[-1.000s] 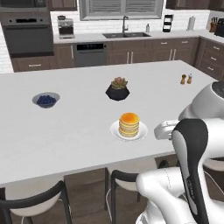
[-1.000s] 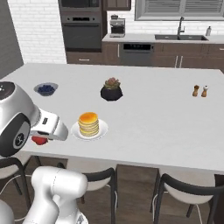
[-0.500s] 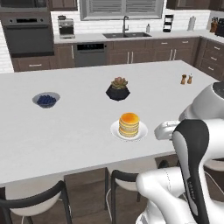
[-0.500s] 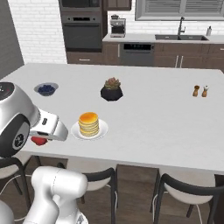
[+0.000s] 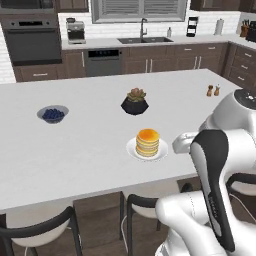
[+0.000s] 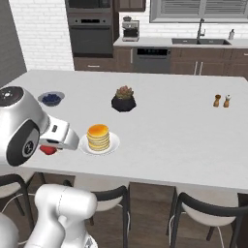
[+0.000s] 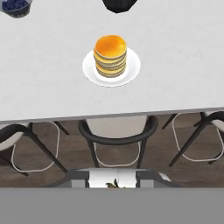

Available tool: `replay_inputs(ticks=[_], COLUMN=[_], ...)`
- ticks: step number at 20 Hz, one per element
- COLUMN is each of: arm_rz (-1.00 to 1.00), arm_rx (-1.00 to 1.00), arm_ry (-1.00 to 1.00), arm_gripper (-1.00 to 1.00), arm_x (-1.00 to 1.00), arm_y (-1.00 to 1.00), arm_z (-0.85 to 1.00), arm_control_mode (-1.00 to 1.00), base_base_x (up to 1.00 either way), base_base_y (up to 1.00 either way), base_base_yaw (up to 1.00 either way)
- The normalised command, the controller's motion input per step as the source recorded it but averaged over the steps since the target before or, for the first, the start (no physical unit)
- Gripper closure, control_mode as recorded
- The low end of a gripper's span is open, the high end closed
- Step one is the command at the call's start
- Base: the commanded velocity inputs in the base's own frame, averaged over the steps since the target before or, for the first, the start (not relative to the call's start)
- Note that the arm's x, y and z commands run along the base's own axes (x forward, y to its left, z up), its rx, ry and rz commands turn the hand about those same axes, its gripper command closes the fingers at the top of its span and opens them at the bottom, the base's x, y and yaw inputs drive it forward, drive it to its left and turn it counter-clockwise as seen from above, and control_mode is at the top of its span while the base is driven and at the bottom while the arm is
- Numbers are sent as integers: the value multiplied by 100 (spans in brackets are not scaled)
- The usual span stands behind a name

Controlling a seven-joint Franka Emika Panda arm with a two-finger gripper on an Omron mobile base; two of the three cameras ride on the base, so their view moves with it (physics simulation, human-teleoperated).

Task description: Take the strawberry from the fridge and place it on top of the pancake, located on the dining counter.

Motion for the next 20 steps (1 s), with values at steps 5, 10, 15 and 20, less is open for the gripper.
replay_inputs(ticks=[5, 10, 15, 20], arm_rz=[0, 0, 0, 0], arm_rx=[-2, -1, -1, 0], arm_ry=[6, 9, 11, 7], arm_gripper=[100, 100, 100, 100], arm_x=[100, 100, 100, 100], arm_y=[0, 1, 10, 9], arm_z=[1, 0, -17, -40], arm_control_mode=[-100, -100, -100, -100], base_base_x=[0, 0, 0, 0], base_base_y=[0, 0, 0, 0], base_base_yaw=[0, 0, 0, 0])
